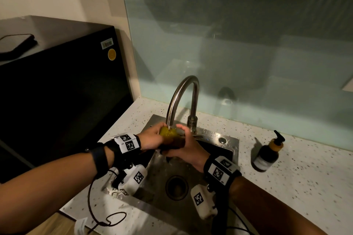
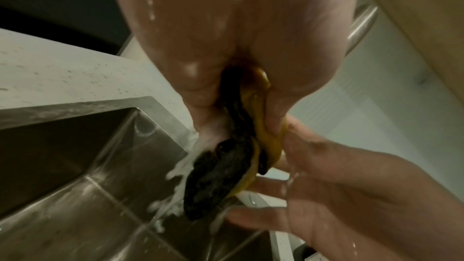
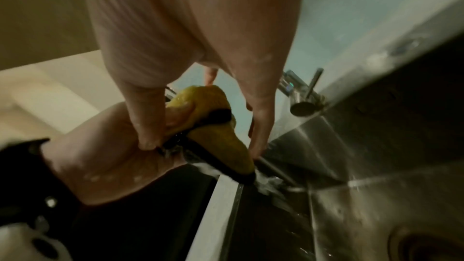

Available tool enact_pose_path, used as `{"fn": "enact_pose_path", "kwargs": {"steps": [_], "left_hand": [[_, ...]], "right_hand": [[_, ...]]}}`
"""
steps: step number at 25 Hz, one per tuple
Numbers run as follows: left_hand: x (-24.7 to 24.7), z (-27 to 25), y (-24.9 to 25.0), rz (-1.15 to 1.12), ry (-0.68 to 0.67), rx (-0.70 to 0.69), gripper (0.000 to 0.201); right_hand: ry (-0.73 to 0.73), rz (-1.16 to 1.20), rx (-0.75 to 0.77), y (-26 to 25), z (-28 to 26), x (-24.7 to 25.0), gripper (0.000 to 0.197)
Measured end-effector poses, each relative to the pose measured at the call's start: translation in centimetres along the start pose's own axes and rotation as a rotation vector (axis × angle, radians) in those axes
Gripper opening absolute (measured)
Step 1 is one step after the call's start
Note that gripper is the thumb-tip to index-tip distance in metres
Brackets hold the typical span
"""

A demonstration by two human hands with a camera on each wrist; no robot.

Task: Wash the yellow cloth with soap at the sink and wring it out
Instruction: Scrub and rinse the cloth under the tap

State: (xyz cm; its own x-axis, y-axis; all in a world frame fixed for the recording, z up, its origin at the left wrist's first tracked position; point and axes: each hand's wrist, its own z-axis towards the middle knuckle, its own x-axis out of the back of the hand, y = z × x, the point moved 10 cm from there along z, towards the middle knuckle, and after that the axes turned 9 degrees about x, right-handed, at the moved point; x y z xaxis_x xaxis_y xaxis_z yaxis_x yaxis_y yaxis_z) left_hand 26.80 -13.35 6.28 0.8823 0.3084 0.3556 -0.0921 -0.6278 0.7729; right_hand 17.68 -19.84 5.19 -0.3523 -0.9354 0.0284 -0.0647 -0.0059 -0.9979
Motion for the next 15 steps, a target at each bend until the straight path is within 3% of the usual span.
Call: {"fn": "enact_pose_path", "kwargs": {"steps": [2, 4, 7, 9, 12, 15], "left_hand": [[0.1, -0.2, 0.3, -0.005, 0.008, -0.036, 0.033], [0.0, -0.7, 0.9, 0.007, -0.006, -0.088, 0.045], [-0.1, -1.2, 1.7, 0.153, -0.016, -0.149, 0.067], [-0.6, -1.7, 1.6, 0.108, -0.070, -0.120, 0.071], [-1.5, -1.7, 0.3, -0.189, -0.153, 0.018, 0.050], [-1.5, -1.2, 0.1, -0.231, -0.126, 0.012, 0.034]], "right_hand": [[-0.052, 0.086, -0.090, 1.1, -0.3, -0.5, 0.079], [0.055, 0.251, -0.172, 2.3, 0.1, 0.7, 0.054], [0.059, 0.288, -0.059, 0.6, 0.4, 0.9, 0.033], [0.107, 0.410, -0.093, 0.5, 0.5, 1.2, 0.024], [0.113, 0.372, -0.099, -0.2, 0.2, 1.1, 0.016], [0.132, 0.235, -0.121, 0.4, 0.1, 1.2, 0.029]]}}
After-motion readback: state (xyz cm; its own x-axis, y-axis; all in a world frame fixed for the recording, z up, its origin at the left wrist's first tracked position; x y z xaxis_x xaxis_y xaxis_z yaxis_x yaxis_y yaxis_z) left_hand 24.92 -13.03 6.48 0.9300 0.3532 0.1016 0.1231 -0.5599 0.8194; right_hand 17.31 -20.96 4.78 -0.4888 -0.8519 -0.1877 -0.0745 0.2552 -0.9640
